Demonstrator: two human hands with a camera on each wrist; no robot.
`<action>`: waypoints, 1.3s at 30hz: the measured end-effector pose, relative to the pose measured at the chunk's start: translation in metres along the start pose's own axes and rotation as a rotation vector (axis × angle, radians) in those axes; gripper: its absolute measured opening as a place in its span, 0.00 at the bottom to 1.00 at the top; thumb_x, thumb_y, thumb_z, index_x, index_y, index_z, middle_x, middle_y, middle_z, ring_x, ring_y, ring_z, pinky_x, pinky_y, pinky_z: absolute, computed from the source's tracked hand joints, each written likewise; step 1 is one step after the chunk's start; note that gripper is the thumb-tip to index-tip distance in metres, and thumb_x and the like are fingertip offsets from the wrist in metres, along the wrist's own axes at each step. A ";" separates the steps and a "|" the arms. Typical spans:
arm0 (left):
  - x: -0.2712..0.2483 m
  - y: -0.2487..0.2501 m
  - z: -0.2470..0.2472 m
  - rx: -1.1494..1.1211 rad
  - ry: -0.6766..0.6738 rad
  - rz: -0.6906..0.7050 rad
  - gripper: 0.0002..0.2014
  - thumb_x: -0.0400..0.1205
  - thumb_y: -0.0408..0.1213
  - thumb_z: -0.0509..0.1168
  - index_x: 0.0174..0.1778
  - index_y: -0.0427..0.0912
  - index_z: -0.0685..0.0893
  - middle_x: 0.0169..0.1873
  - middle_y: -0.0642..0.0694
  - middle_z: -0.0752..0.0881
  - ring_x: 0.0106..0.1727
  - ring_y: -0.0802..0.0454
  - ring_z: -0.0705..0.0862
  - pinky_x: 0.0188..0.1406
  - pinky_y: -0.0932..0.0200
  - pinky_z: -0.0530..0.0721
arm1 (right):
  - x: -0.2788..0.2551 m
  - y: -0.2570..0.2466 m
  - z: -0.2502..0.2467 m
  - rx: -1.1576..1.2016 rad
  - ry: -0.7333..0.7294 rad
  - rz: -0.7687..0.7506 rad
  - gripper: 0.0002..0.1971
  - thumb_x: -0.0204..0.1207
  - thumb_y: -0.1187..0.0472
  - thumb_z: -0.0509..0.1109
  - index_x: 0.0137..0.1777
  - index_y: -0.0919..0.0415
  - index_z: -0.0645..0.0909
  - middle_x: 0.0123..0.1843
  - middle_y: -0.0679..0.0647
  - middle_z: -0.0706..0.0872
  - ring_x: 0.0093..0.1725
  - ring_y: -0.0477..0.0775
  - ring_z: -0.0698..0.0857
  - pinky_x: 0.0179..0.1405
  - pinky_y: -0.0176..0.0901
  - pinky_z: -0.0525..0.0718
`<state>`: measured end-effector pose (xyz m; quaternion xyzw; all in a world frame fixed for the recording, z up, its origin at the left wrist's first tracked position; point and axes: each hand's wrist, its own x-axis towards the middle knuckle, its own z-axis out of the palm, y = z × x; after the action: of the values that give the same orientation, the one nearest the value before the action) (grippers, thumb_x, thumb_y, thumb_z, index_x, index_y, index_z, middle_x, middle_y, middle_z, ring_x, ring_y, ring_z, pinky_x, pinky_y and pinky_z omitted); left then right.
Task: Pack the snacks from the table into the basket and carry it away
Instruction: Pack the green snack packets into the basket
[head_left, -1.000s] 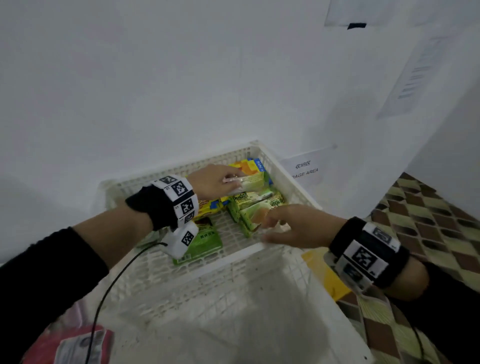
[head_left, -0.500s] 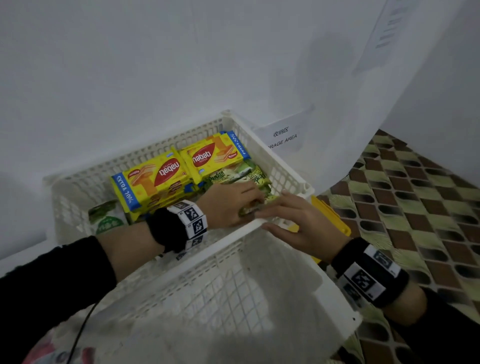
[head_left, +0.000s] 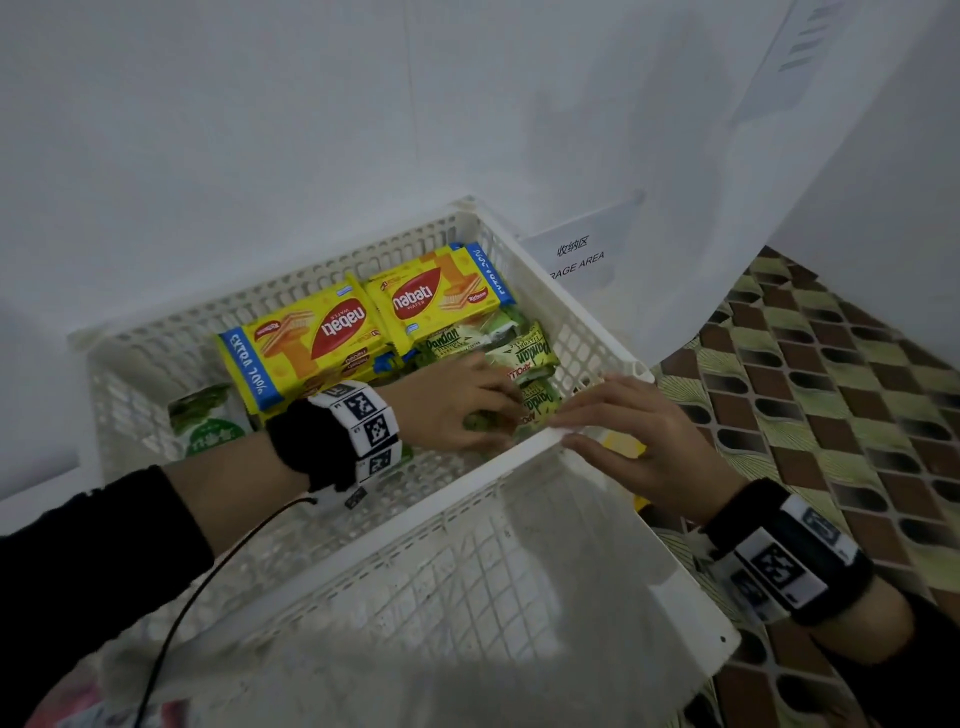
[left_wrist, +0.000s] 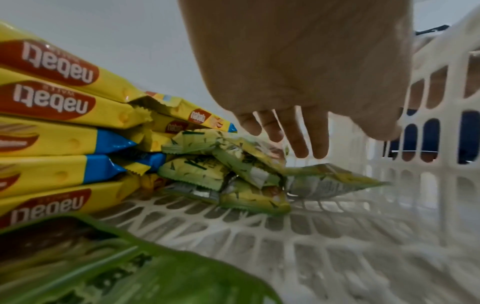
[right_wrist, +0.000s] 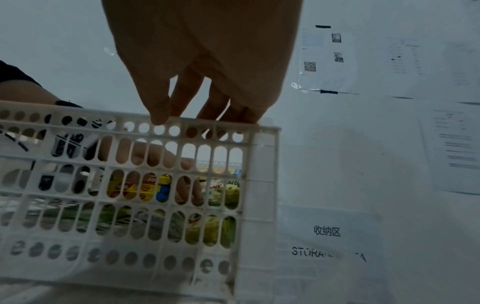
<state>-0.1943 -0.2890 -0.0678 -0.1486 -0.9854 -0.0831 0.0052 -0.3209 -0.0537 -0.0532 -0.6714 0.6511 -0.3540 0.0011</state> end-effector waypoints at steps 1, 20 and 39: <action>0.001 -0.004 0.002 0.057 0.012 0.029 0.25 0.80 0.61 0.56 0.69 0.55 0.80 0.71 0.55 0.77 0.68 0.47 0.73 0.64 0.45 0.74 | -0.001 0.000 0.000 -0.002 0.000 -0.001 0.11 0.79 0.57 0.72 0.60 0.54 0.87 0.54 0.48 0.88 0.54 0.52 0.85 0.50 0.55 0.81; 0.006 -0.018 0.017 0.334 -0.015 -0.016 0.35 0.81 0.68 0.47 0.83 0.58 0.56 0.85 0.50 0.48 0.85 0.44 0.45 0.82 0.38 0.47 | 0.002 -0.008 -0.006 -0.009 -0.012 0.015 0.10 0.78 0.56 0.72 0.57 0.53 0.88 0.53 0.44 0.87 0.53 0.49 0.85 0.50 0.54 0.80; 0.006 -0.015 0.017 0.338 -0.013 -0.149 0.49 0.77 0.75 0.44 0.84 0.39 0.55 0.84 0.45 0.56 0.83 0.47 0.56 0.83 0.47 0.54 | 0.001 -0.004 -0.004 -0.022 -0.023 0.040 0.10 0.78 0.55 0.73 0.57 0.52 0.88 0.54 0.46 0.88 0.55 0.50 0.86 0.53 0.55 0.80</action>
<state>-0.2048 -0.2989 -0.0866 -0.0725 -0.9936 0.0845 0.0177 -0.3191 -0.0516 -0.0477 -0.6623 0.6680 -0.3392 0.0083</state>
